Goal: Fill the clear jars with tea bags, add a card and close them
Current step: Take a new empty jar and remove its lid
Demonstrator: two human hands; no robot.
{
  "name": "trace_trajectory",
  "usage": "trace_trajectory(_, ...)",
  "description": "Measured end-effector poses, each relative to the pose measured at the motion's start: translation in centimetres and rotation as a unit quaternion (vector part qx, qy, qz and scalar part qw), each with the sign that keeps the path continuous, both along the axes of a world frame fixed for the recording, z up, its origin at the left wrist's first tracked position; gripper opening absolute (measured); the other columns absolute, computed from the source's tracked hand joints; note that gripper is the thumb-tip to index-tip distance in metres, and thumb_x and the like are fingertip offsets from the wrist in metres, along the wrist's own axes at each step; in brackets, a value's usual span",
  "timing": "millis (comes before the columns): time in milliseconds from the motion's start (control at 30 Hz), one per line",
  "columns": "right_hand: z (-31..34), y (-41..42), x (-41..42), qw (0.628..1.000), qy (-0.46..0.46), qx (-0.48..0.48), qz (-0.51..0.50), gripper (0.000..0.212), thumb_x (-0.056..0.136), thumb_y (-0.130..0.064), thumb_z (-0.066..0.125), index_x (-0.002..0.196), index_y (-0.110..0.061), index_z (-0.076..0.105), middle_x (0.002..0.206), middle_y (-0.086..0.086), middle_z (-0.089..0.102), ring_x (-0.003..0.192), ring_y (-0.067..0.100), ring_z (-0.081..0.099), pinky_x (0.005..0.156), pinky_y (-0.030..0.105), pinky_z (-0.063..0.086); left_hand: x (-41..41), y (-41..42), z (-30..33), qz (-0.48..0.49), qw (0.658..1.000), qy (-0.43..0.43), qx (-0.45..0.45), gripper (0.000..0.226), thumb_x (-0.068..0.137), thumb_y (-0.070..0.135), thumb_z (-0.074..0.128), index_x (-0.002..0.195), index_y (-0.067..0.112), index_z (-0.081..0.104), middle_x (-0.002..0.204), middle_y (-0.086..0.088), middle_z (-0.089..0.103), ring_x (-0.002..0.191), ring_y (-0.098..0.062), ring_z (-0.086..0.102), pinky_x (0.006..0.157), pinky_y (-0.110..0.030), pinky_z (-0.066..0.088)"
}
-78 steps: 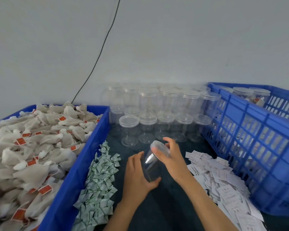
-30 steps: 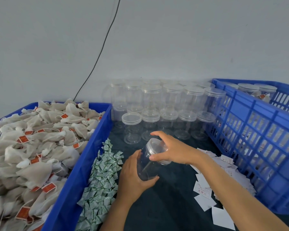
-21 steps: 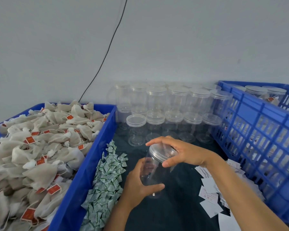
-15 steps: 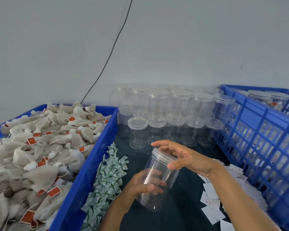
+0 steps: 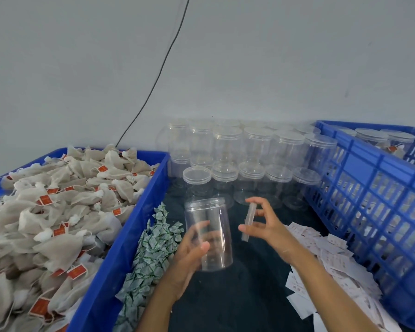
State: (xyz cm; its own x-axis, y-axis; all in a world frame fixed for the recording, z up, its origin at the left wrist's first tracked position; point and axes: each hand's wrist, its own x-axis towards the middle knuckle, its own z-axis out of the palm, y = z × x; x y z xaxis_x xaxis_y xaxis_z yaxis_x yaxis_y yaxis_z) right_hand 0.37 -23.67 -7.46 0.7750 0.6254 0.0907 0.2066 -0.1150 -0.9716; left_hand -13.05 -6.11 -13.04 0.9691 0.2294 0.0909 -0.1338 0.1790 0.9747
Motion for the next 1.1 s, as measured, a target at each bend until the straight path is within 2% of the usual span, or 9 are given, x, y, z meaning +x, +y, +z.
trace_trajectory(100, -3.4, 1.0, -0.6, 0.994, -0.022, 0.014, -0.108, 0.066, 0.068, -0.010, 0.086, 0.109, -0.022, 0.035, 0.118, 0.010, 0.047, 0.103, 0.022, 0.057, 0.079, 0.021, 0.048, 0.4, 0.0, -0.5, 0.065, 0.997, -0.001, 0.040, 0.075, 0.066, 0.027, 0.078, 0.132, 0.023, 0.043, 0.127, -0.001, 0.063, 0.114, -0.014, 0.063, 0.094, -0.039, 0.053)
trace_trajectory(367, -8.6, 1.7, -1.8, 0.964, -0.147, -0.083, -0.206, 0.065, 0.066, -0.031, 0.087, 0.105, -0.014, 0.039, 0.107, -0.001, 0.046, 0.101, 0.018, 0.046, 0.084, 0.028, 0.039, 1.6, -0.6, -2.5, 0.110, 0.968, 0.031, 0.224, 0.103, 0.046, 0.039, 0.093, 0.126, 0.029, 0.028, 0.135, 0.017, 0.047, 0.119, 0.014, 0.046, 0.095, -0.007, 0.039)
trace_trajectory(467, -9.1, 1.8, -1.9, 0.952, -0.183, -0.122, -0.215, 0.075, 0.068, -0.024, 0.086, 0.126, -0.008, 0.042, 0.124, 0.007, 0.044, 0.117, 0.025, 0.042, 0.099, 0.035, 0.036, 1.8, -1.1, -2.3, 0.148, 0.953, 0.053, 0.257, 0.100, 0.048, 0.045, 0.092, 0.124, 0.037, 0.027, 0.133, 0.017, 0.049, 0.120, 0.007, 0.048, 0.101, -0.016, 0.041)
trace_trajectory(567, -9.6, 2.3, -1.4, 0.938, -0.229, -0.175, -0.192, 0.082, 0.066, -0.007, 0.080, 0.138, -0.005, 0.040, 0.142, 0.018, 0.038, 0.139, 0.037, 0.028, 0.114, 0.048, 0.015, 1.8, -1.7, -1.4, 0.176, 0.948, 0.074, 0.253, 0.100, 0.053, 0.035, 0.092, 0.132, 0.036, 0.032, 0.137, 0.015, 0.048, 0.126, 0.001, 0.046, 0.108, -0.028, 0.040)
trace_trajectory(633, -8.8, 3.1, -1.1, 0.947, -0.197, -0.160, -0.194, 0.085, 0.065, 0.006, 0.075, 0.141, -0.004, 0.039, 0.148, 0.019, 0.034, 0.144, 0.037, 0.020, 0.117, 0.046, 0.005, 1.6, -2.1, -0.1, 0.189, 0.940, 0.108, 0.263, 0.095, 0.057, 0.027, 0.092, 0.133, 0.033, 0.035, 0.137, 0.013, 0.046, 0.128, -0.004, 0.045, 0.108, -0.027, 0.039)
trace_trajectory(700, -7.5, 3.7, -1.3, 0.975, -0.092, -0.058, -0.192, 0.079, 0.071, 0.018, 0.065, 0.143, -0.003, 0.039, 0.148, 0.021, 0.036, 0.143, 0.036, 0.024, 0.118, 0.041, 0.013, 1.4, -2.1, 1.5, 0.178, 0.923, 0.164, 0.298, 0.096, 0.062, 0.022, 0.090, 0.139, 0.022, 0.033, 0.141, 0.004, 0.040, 0.135, -0.013, 0.040, 0.111, -0.028, 0.036)
trace_trajectory(800, -6.7, 4.5, -3.7, 0.979, -0.071, 0.101, -0.160, 0.076, 0.077, 0.008, 0.060, 0.146, -0.007, 0.031, 0.151, 0.012, 0.034, 0.136, 0.022, 0.033, 0.107, 0.024, 0.027, 0.9, -1.4, 5.0, 0.156, 0.846, 0.269, 0.434, 0.076, 0.080, 0.018, 0.077, 0.140, 0.004, 0.034, 0.142, -0.013, 0.041, 0.131, -0.025, 0.044, 0.109, -0.032, 0.038)
trace_trajectory(933, -7.1, 5.4, -6.2, 0.975, -0.100, 0.164, -0.112, 0.087, 0.068, -0.002, 0.052, 0.149, -0.006, 0.017, 0.144, 0.010, 0.034, 0.127, 0.010, 0.039, 0.101, 0.004, 0.031, 1.1, 0.5, 10.6, 0.187, 0.743, 0.306, 0.565, 0.032, 0.090, 0.003, 0.056, 0.122, 0.006, 0.053, 0.121, -0.013, 0.060, 0.109, -0.029, 0.060, 0.086, -0.035, 0.048)
trace_trajectory(1100, -7.4, 6.3, -5.7, 0.977, -0.088, 0.176, -0.086, 0.094, 0.076, 0.028, 0.057, 0.144, -0.022, 0.015, 0.136, 0.016, 0.042, 0.109, -0.016, 0.050, 0.094, 0.002, 0.037, 2.1, 5.6, 16.3, 0.289, 0.654, 0.313, 0.625, 0.028, 0.094, 0.007, 0.051, 0.122, 0.006, 0.053, 0.117, -0.011, 0.062, 0.107, -0.029, 0.061, 0.077, -0.033, 0.045)
